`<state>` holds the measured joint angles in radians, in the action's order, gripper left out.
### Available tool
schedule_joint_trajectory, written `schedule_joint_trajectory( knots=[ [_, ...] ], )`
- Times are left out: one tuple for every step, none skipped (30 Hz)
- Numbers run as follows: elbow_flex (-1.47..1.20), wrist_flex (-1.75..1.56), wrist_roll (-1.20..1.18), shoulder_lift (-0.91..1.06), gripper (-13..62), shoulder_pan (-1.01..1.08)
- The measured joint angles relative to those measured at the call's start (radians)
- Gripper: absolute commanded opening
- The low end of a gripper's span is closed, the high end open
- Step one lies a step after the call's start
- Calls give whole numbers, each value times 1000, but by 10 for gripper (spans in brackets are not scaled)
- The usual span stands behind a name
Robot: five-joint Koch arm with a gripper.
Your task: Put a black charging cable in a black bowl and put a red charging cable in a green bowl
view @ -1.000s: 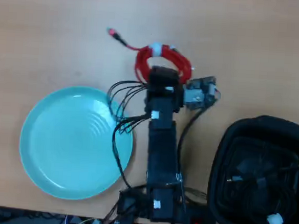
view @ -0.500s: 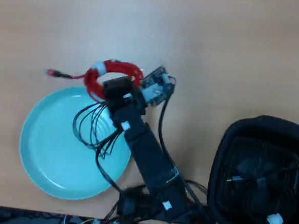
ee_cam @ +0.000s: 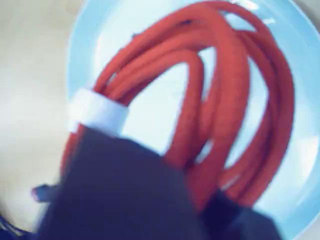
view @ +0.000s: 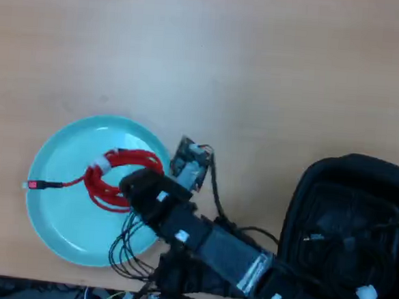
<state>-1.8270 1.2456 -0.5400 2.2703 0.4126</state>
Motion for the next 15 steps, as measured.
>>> schedule_joint_trajectory(
  knots=[
    [-25,0,-17,0,-70,-15],
    [-35,0,-34,0,-71,-32],
    [-37,0,-49,0,-71,-51],
    [-41,-2,-66,0,-71,-69],
    [-58,-14,-83,0,-71,-84],
    [-83,-37,-97,0,-69,-94],
    [-115,-69,-107,0,-68,-95],
    [-156,-107,-118,0,-68,-95],
    [-199,-147,-126,0,-68,-95],
    [-233,-187,-138,0,-68,-95],
    [-262,-229,-153,0,-67,-95],
    [-291,-272,-175,0,-67,-95],
    [-321,-314,-198,0,-67,-95],
    [-351,-359,-219,0,-67,-95],
    [-380,-399,-233,0,-67,-95]
  ],
)
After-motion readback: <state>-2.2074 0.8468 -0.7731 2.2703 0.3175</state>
